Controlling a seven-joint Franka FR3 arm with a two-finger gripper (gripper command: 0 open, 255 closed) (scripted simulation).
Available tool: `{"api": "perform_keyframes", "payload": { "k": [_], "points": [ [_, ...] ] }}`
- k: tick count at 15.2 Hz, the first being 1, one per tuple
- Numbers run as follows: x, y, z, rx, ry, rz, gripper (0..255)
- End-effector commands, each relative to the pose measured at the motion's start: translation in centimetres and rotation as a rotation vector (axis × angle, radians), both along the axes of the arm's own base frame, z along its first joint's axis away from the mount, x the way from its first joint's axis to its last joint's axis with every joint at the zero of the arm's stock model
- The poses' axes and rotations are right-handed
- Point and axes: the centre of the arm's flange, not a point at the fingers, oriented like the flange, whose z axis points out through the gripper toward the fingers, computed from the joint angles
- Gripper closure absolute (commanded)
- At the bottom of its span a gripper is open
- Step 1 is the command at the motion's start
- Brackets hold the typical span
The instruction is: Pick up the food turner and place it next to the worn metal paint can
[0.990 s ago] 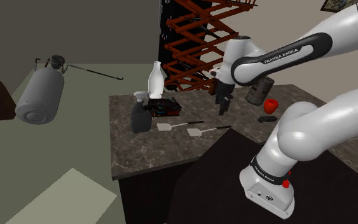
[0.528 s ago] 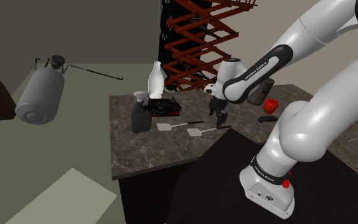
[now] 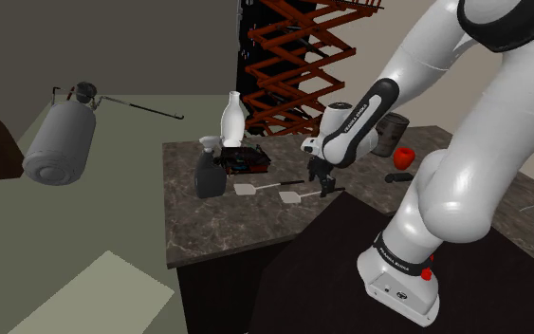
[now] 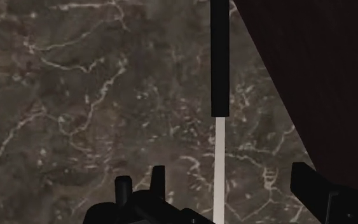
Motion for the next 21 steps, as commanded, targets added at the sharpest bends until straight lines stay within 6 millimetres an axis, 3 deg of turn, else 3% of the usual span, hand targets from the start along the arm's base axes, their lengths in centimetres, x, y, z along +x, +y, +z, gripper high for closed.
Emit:
{"api": "perform_keyframes", "payload": {
  "k": [1,9,10,19,21],
  "points": [
    [-0.1,-0.2,-1.5,-0.001,-0.001,-0.001,0],
    [-0.1,-0.2,-1.5,-0.001,-0.001,-0.001,0],
    [-0.1,-0.2,-1.5,-0.001,-0.001,-0.001,255],
    [-0.1,-0.2,-1.5,-0.001,-0.001,-0.001,255],
    [-0.1,-0.2,-0.4,-0.001,-0.001,-0.001,255]
  ]
}}
